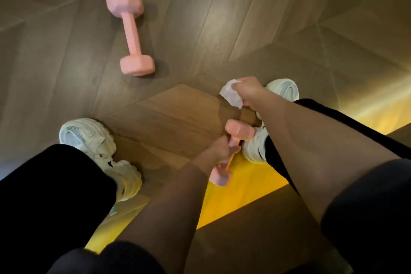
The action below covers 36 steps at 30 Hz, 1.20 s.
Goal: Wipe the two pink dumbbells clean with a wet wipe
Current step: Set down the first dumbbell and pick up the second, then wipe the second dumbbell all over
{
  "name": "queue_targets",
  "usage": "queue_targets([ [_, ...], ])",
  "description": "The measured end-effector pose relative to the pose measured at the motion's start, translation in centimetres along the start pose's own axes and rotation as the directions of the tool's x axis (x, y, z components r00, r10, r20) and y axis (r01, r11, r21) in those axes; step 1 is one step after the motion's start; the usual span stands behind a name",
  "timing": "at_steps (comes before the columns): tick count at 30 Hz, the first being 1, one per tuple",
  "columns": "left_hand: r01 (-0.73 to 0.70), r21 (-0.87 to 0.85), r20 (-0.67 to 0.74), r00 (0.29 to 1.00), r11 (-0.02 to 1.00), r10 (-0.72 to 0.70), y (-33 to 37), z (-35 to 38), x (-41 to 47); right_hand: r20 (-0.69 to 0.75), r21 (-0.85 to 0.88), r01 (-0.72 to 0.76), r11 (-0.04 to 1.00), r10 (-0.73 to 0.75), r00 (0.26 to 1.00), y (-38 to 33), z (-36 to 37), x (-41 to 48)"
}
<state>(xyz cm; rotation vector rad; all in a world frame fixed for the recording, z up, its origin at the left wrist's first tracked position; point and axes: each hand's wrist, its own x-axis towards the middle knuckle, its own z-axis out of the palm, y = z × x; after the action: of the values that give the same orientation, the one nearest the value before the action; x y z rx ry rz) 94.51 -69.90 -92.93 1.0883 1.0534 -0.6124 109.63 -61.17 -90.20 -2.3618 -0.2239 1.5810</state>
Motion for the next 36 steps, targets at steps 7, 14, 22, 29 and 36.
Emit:
queue_targets([
  [7, 0.023, -0.177, -0.053, 0.998, 0.984, -0.033, -0.4, -1.1, -0.7, 0.014, 0.001, -0.007, 1.000, 0.007, 1.000, 0.2, 1.0, 1.0],
  [14, -0.227, -0.156, -0.283, 0.943, 0.961, 0.177, 4.2, -10.8, -8.5, -0.031, -0.136, 0.284, 0.949, -0.290, 0.956, -8.1, -0.5, -5.1],
  [22, -0.458, 0.062, -0.445, 0.783, 0.887, 0.435, 12.6, -17.8, -26.6, 0.018, -0.273, 0.804, 0.528, -0.833, 0.553, -16.6, -6.2, -23.1],
  [29, -0.631, 0.211, -0.523, 0.572, 0.747, 0.632, 13.9, -16.8, -37.8, 0.026, 0.090, 0.959, 0.269, -0.963, 0.267, -13.6, -6.7, -34.6],
  [36, -0.537, 0.453, -0.543, 0.467, 0.712, 0.698, 12.7, -15.5, -38.4, 0.046, 0.253, 0.926, 0.281, -0.959, 0.279, -13.5, -5.4, -34.9],
])
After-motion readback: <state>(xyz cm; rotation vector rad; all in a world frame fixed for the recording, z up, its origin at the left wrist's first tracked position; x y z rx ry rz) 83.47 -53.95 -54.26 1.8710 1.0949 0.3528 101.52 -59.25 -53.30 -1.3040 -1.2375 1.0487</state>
